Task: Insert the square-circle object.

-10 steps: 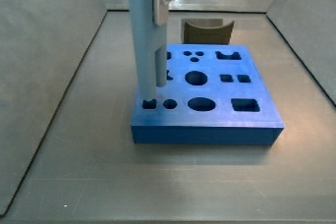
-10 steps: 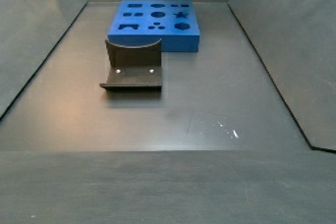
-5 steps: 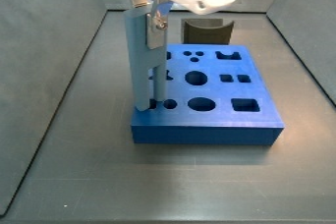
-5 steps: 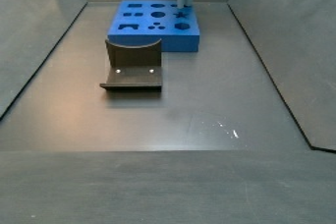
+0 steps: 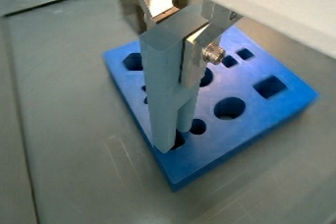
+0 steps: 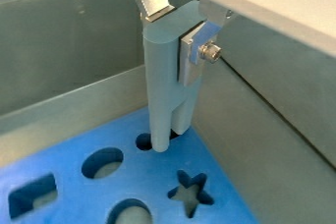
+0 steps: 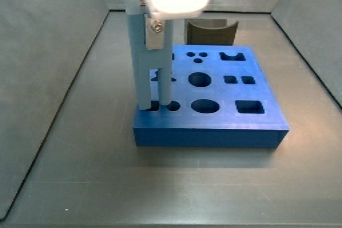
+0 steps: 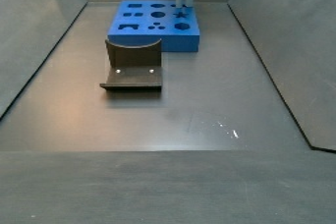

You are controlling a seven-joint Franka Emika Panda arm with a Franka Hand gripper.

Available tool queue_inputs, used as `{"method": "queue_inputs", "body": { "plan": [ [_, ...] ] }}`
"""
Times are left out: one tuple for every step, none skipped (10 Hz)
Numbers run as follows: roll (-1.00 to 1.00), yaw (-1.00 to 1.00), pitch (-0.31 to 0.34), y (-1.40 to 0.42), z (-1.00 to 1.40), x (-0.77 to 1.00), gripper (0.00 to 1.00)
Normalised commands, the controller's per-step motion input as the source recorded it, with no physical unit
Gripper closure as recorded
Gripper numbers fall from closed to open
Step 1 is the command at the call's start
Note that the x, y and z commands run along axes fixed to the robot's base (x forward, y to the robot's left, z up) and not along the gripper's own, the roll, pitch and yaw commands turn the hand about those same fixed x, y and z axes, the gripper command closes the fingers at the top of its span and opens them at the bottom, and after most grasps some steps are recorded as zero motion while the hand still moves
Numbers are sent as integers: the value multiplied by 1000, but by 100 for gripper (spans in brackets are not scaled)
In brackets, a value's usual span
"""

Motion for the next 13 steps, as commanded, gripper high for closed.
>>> {"method": "queue_inputs", "body": {
  "plan": [
    [0,-929,0,-14,-343,191,100],
    [11,-737,0,-97,-306,366,100],
    [0,-369,69,-277,-174,466,100],
    [0,-346,70,-286,-114,446,100],
    [161,-311,60,0,-91,334,100],
    [176,-217,81,94,-243,191,100],
    [231,-266,60,137,-386,80,100],
    [234,-586,34,189,-311,-60,100],
    [27,-297,-44,74,-317,-506,100],
    [-14,0,-99,0,-271,-414,100],
    [0,271,-64,-174,-214,-177,100],
    [0,157,0,-306,-271,66,100],
    [10,91,54,-271,-277,311,100]
  ]
}}
